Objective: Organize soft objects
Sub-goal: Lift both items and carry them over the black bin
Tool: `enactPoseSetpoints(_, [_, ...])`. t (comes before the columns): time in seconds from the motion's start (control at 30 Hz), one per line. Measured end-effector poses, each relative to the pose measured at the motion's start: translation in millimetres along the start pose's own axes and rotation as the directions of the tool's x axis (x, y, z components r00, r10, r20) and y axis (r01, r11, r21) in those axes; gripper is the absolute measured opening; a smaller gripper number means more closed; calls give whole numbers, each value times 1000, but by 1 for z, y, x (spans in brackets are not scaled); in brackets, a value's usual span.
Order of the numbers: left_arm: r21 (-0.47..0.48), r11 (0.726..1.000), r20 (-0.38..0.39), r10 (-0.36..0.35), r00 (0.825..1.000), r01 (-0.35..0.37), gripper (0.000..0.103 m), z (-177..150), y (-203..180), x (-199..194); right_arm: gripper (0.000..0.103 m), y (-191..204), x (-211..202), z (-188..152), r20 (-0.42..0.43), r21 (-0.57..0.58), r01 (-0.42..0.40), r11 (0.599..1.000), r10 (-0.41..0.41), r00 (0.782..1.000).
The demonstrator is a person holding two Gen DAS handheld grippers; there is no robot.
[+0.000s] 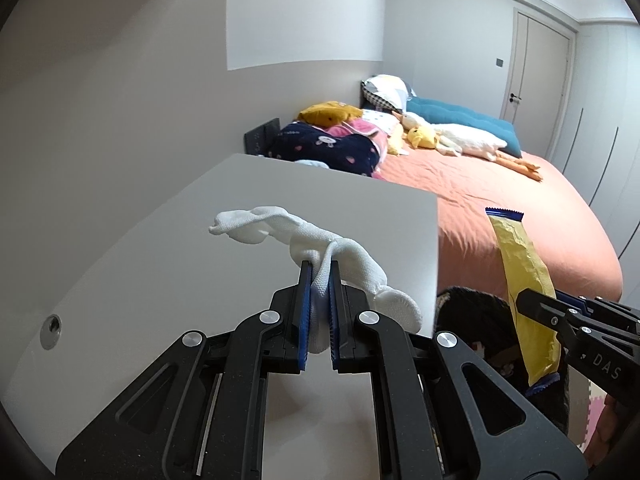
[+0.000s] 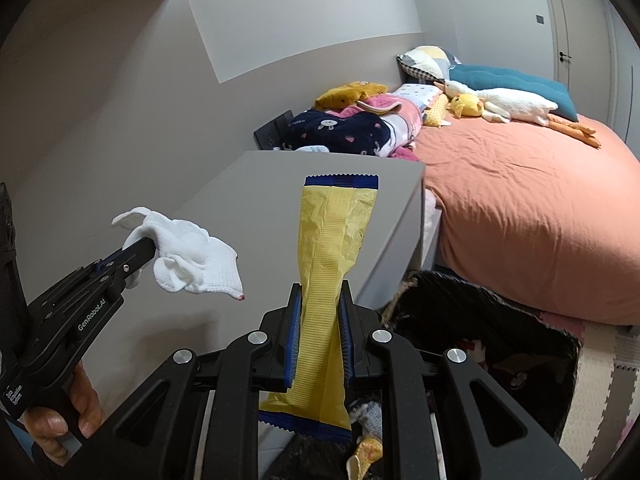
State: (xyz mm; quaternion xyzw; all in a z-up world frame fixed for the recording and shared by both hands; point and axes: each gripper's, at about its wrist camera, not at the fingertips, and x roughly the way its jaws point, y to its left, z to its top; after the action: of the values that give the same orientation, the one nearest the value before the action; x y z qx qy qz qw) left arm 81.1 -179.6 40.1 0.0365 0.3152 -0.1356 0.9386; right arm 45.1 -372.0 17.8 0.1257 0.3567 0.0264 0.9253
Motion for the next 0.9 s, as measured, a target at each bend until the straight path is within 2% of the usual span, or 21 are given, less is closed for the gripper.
enactPoseSetpoints(0.5, [60, 996, -4, -66, 998, 66, 7, -11, -57, -8, 19, -49, -38, -26, 26, 60, 52, 997, -53, 998])
enactPoseSetpoints(0.9, [117, 983, -25, -139, 990, 141, 7, -13, -109, -4, 19, -95, -63, -34, 61, 115, 126, 985, -133, 989])
